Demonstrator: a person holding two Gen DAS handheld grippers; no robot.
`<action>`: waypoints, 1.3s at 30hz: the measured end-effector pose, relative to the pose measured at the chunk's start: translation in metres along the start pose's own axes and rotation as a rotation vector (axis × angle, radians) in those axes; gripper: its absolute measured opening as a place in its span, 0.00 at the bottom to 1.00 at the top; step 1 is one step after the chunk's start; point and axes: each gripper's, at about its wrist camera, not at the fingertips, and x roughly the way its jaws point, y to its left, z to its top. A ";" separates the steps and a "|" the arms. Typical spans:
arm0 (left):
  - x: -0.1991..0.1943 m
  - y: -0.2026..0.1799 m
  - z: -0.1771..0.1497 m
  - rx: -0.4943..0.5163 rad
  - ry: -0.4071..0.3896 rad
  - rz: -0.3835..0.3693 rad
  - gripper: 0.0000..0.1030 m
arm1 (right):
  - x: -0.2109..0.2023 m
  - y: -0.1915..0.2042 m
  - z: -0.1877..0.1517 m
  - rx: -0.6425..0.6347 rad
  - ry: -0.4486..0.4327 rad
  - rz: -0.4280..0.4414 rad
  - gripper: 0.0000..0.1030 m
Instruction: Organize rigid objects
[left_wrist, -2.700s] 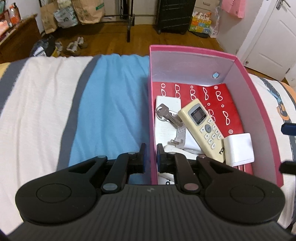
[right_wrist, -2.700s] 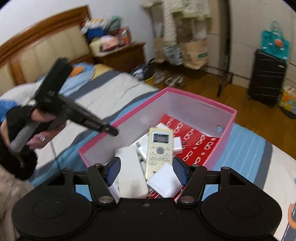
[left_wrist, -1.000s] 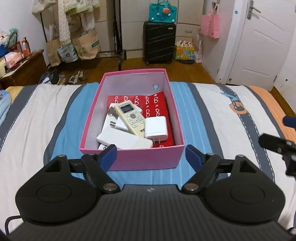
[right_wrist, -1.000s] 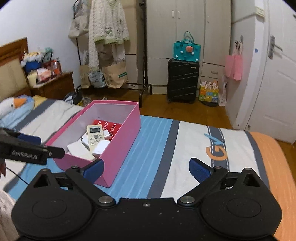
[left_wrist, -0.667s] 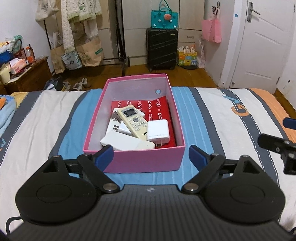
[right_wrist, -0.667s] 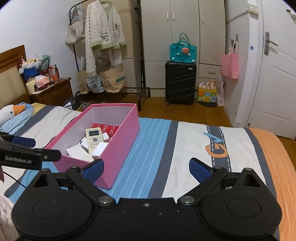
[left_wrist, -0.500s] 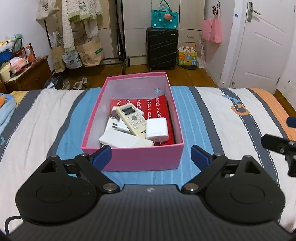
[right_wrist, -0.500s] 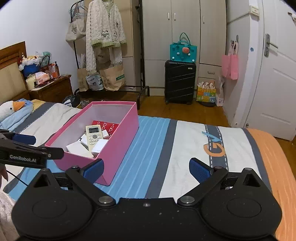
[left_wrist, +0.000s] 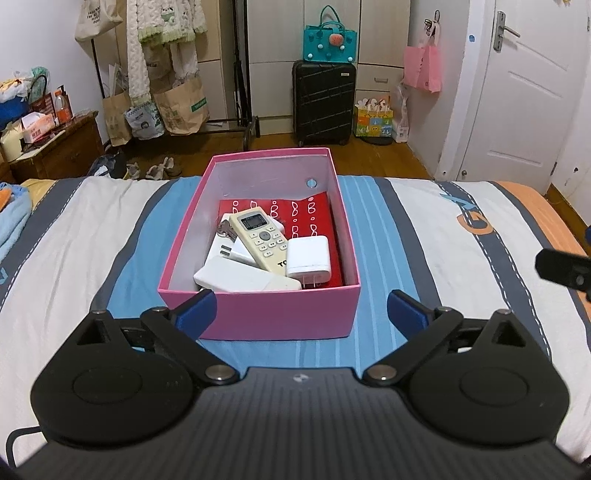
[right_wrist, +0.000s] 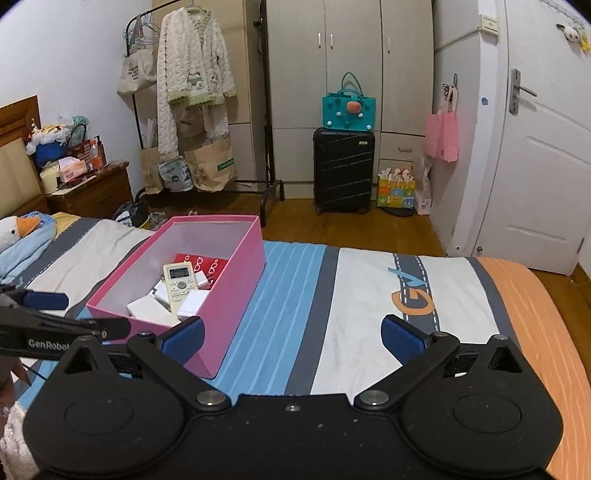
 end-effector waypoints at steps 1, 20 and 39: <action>0.001 0.000 0.000 -0.006 0.001 -0.001 0.97 | -0.001 0.001 0.000 -0.002 -0.005 -0.008 1.00; 0.003 0.003 0.002 0.000 0.072 0.031 0.98 | 0.003 0.004 -0.003 -0.018 0.067 -0.037 1.00; 0.005 0.002 0.001 0.002 0.125 0.129 0.98 | 0.005 0.002 0.000 0.010 0.099 -0.124 1.00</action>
